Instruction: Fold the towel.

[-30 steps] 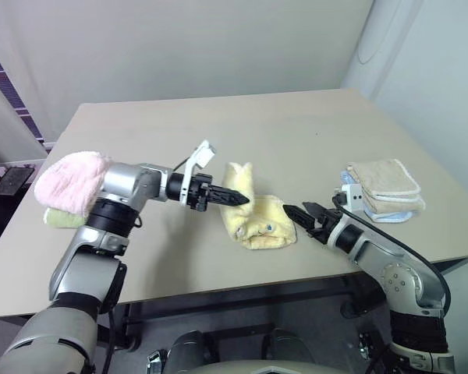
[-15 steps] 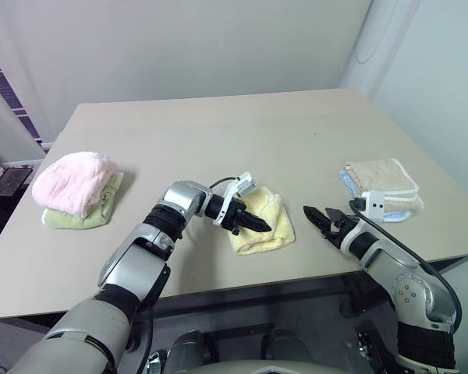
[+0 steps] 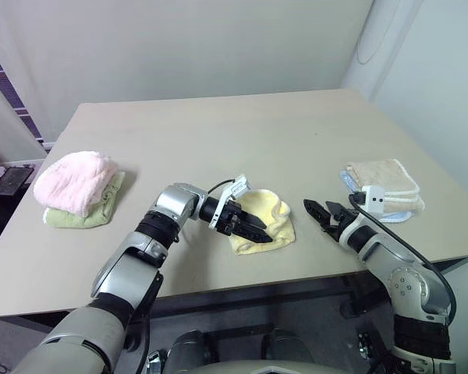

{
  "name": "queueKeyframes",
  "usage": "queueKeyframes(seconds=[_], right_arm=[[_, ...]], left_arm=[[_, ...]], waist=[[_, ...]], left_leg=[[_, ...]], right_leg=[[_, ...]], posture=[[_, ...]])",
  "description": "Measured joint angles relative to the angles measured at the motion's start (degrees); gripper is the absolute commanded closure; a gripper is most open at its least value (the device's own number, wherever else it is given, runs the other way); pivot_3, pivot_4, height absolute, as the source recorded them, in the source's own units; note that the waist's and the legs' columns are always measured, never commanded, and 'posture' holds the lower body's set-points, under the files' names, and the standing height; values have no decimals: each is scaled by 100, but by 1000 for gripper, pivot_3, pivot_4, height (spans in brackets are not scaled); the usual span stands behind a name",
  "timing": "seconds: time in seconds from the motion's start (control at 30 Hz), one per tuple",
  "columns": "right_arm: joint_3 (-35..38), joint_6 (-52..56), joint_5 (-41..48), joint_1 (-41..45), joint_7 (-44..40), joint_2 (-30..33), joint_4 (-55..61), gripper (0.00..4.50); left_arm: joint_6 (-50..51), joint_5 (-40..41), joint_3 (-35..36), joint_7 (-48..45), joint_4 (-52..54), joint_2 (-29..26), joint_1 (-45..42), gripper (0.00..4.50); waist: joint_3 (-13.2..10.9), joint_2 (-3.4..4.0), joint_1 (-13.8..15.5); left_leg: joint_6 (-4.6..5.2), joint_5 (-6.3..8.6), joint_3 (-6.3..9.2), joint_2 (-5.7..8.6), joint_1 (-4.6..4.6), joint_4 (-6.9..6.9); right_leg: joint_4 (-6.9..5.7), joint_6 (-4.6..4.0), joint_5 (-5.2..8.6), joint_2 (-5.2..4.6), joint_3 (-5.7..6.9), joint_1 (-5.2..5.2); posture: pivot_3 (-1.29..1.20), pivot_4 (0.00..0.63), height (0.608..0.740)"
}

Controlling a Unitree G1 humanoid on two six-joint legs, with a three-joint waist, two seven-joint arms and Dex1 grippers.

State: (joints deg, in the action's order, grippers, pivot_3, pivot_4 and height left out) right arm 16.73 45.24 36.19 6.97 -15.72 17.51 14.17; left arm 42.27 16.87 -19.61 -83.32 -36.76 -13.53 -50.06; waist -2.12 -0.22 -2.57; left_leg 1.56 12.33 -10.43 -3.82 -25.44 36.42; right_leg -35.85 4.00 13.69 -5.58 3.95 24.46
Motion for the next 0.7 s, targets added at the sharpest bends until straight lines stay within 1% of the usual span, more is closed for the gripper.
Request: queueKeyframes(seconds=[0.1,0.17,0.27,0.33,0.4,0.5,0.6,0.7], right_arm=[[50,8,182,62,-76,-26,-1,603],[140,16,434,87,-220,-20,73,975],[165,-59,627,154,-459,188,492,1945],[129,-24,728,412,-583,405,660,2662],[-47,103,844,759,-822,676,800,3399],[-532,407,972,1369,-1206,987,800,4466],[-1081,609,900,1922,-1520,1093,436,4466],[-1706,696,487,2317,-1689,1157,-226,4466]], left_arm=[[-3,109,180,30,408,-96,67,37],[-7,241,357,29,711,-245,100,0],[-136,381,785,223,976,-467,99,0],[-381,361,997,491,934,-530,91,0],[-799,218,1088,794,735,-584,76,0],[-1318,38,1210,1156,223,-606,28,0],[-1959,-211,1211,1491,-243,-466,12,0],[-2509,-507,1183,1950,-772,-183,5,0]], waist=[[0,0,-2],[-2,2,-5],[-8,15,-6],[-10,17,-8],[-12,18,-5],[-13,17,1],[-14,14,31],[-14,11,37]], left_leg=[[2,1,1,-1,0,10],[2,2,1,-2,0,15],[2,2,4,-3,3,23],[4,3,9,-4,3,37],[6,6,14,-4,8,45],[8,7,19,-7,7,51],[17,13,19,-5,1,56],[33,22,12,-2,-10,65]], right_leg=[[-7,0,0,0,0,-2],[-15,0,0,0,0,-1],[-23,0,0,0,-1,-2],[-26,0,0,1,0,-2],[-26,0,0,1,3,2],[-25,-2,-1,0,8,1],[-21,-2,-2,-4,12,0],[-17,-2,-2,-8,12,4]], posture=[[0,0,740],[0,0,740],[0,0,740],[0,0,740],[0,0,740],[0,0,740],[0,0,740],[0,0,740]])
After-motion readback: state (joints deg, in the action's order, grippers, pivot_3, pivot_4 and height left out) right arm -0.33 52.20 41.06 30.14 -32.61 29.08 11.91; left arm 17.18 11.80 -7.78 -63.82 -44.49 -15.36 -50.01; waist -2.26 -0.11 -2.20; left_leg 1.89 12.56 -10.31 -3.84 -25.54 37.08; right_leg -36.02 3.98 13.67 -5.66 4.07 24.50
